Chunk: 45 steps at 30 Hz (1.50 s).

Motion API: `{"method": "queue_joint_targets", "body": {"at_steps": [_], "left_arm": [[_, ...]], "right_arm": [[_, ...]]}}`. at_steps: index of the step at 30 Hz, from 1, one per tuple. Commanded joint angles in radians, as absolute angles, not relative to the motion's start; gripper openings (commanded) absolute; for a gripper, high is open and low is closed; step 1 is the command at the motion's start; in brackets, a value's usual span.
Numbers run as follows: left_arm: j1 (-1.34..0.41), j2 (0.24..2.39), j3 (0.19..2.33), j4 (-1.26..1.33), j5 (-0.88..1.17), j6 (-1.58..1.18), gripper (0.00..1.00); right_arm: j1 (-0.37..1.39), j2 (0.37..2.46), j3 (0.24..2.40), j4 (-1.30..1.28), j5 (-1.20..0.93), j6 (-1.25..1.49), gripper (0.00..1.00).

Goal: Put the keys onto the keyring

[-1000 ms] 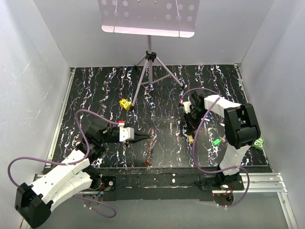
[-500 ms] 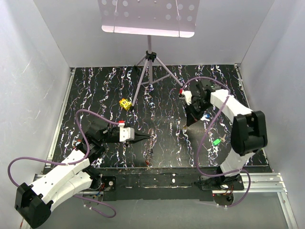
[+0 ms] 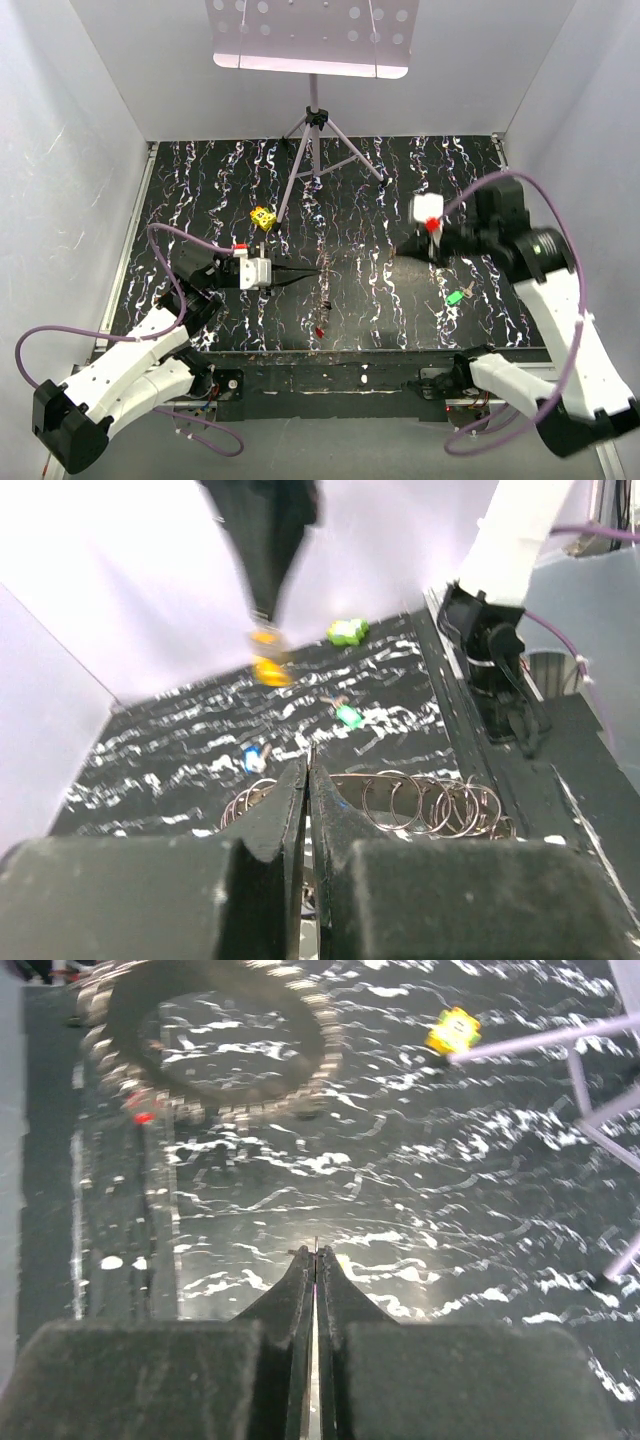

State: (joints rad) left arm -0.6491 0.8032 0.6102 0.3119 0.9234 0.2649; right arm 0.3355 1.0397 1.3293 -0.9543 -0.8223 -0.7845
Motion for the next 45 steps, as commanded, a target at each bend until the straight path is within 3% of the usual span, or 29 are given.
{"method": "queue_joint_targets", "body": {"at_steps": [1,6,14,25,45], "left_arm": [[-0.646,0.811,0.670,0.489,0.951,0.219,0.00],[-0.649,0.818,0.646,0.604,0.966,0.166,0.00],[-0.666,0.821,0.589,0.689,0.969,0.144,0.00],[-0.713,0.838,0.581,0.508,0.902,0.302,0.00],[-0.735,0.841,0.563,0.497,0.876,0.337,0.00]], "right_arm": [[0.428,0.885,1.195,-0.962,-0.877,-0.822,0.01],[0.569,0.862,1.224,-0.962,-0.877,-0.822,0.01],[0.627,0.928,1.235,-0.962,-0.877,-0.822,0.01],[0.748,0.997,1.256,-0.962,-0.877,-0.822,0.01],[0.834,1.005,1.196,-0.962,-0.877,-0.822,0.01]]}}
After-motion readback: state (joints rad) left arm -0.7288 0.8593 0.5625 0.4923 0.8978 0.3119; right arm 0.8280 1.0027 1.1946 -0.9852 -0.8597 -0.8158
